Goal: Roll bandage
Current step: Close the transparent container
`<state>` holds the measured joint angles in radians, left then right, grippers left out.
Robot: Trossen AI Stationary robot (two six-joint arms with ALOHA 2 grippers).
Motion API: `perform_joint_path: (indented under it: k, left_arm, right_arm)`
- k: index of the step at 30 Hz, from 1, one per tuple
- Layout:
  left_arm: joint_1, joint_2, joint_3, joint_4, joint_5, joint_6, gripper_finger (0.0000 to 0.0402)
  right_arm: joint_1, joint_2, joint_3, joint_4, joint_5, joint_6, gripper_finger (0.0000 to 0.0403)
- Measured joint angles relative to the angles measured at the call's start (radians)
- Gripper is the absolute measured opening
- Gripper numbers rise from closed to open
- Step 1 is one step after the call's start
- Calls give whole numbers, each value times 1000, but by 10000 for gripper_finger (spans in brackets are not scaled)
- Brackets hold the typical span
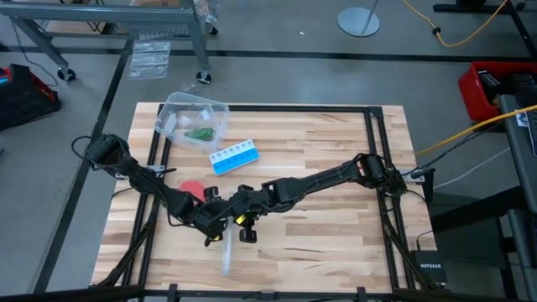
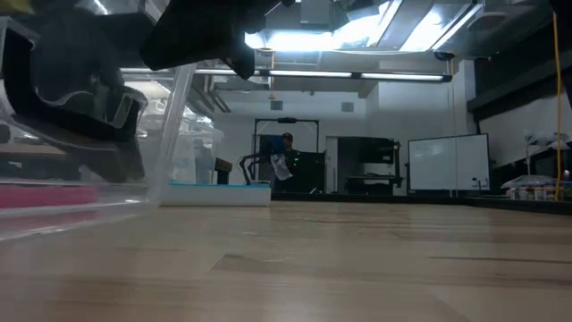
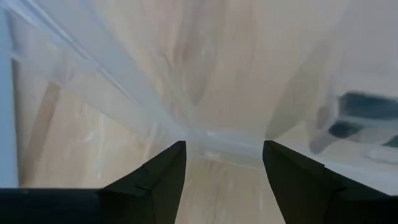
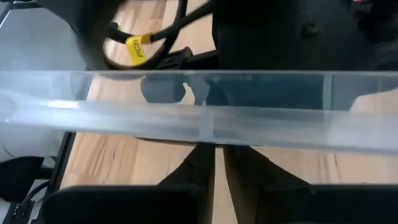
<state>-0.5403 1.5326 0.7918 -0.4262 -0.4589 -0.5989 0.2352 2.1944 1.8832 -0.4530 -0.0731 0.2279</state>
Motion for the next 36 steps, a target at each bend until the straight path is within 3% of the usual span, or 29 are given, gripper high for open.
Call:
perform_joint_path:
  k: [15, 24, 36]
  left_arm:
    - [0, 27, 0, -60, 57, -4, 205]
    - [1, -92, 0, -162, 90, -50, 205]
    - [1, -198, 1, -116, -19, -15, 205]
  right_arm:
    - [-2, 0, 0, 0, 18, -1, 40]
    - [-3, 0, 0, 6, 18, -1, 40]
    - [-3, 0, 0, 31, 9, -8, 40]
